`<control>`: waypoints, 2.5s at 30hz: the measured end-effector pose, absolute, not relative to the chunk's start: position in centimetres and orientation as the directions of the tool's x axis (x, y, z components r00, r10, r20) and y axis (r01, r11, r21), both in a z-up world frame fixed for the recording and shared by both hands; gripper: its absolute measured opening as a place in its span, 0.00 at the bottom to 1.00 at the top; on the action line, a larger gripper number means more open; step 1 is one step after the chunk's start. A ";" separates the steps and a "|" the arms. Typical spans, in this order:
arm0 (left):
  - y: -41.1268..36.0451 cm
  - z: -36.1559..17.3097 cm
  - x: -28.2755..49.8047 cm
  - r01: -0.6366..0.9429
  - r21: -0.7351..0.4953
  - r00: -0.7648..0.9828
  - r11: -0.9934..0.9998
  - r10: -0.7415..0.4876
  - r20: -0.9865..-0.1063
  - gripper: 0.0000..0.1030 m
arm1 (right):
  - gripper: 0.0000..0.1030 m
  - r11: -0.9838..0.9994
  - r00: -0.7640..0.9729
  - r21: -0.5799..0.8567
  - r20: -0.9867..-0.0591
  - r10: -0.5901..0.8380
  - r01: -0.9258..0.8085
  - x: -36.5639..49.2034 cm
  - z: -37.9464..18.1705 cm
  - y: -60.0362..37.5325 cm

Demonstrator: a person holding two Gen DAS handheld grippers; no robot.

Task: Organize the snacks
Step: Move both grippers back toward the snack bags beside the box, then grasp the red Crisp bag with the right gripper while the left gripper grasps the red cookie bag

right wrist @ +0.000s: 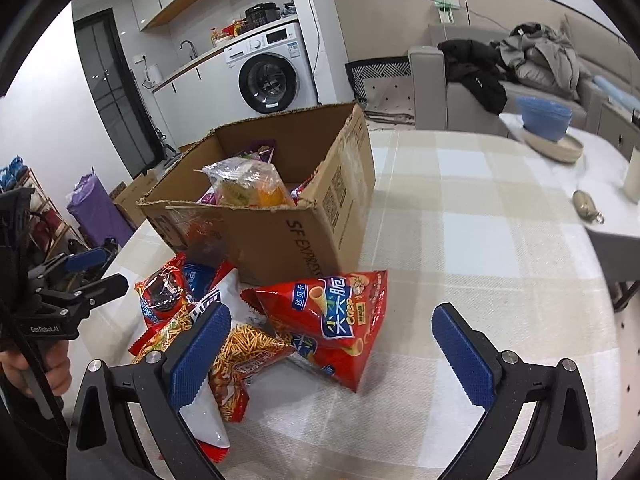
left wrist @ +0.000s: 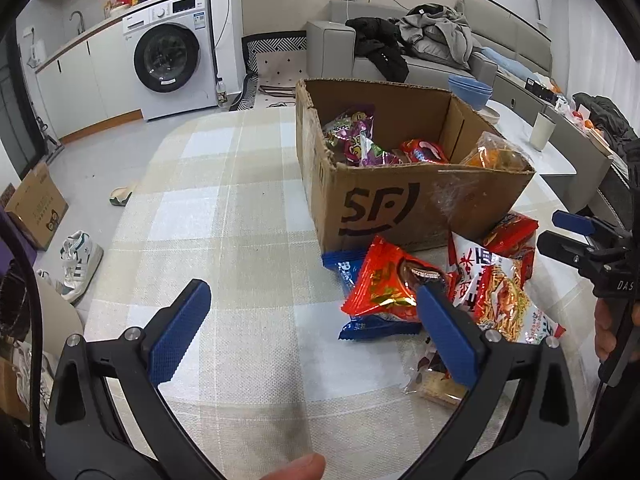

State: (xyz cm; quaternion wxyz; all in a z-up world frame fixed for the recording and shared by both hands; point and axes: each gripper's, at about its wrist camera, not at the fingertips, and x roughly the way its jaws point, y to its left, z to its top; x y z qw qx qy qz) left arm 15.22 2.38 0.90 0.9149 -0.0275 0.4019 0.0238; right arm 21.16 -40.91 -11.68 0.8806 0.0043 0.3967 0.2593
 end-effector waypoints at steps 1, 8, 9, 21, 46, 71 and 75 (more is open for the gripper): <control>2.4 0.8 15.3 -0.067 -0.030 0.675 0.997 0.024 -0.738 0.99 | 1.00 0.866 0.543 0.221 -0.702 0.461 -0.449 21.3 -12.0 -40.8; 2.3 0.2 15.7 -0.063 -0.031 0.666 0.998 0.019 -0.746 0.99 | 0.99 0.864 0.494 0.282 -0.728 0.476 -0.417 22.0 -13.6 -40.2; 2.3 0.2 15.8 -0.061 -0.037 0.664 0.997 0.012 -0.748 0.99 | 0.99 0.862 0.485 0.294 -0.731 0.481 -0.412 22.1 -13.9 -40.2; 2.3 -0.6 16.3 -0.060 -0.042 0.653 0.997 0.008 -0.757 0.99 | 0.93 0.803 0.423 0.438 -0.689 0.589 -0.404 23.2 -15.6 -40.2; 2.2 -1.2 16.5 -0.054 -0.043 0.649 0.998 0.002 -0.761 0.99 | 0.51 0.816 0.492 0.429 -0.653 0.576 -0.387 22.9 -15.1 -41.2; -1.6 -2.1 16.6 0.039 0.086 0.692 0.996 0.035 -0.721 0.99 | 0.51 0.769 0.527 0.463 -0.560 0.640 -0.441 21.8 -13.1 -42.5; -2.7 -2.3 16.5 0.082 0.111 0.691 0.990 0.024 -0.723 0.99 | 0.51 0.768 0.524 0.464 -0.561 0.641 -0.441 21.9 -13.1 -42.5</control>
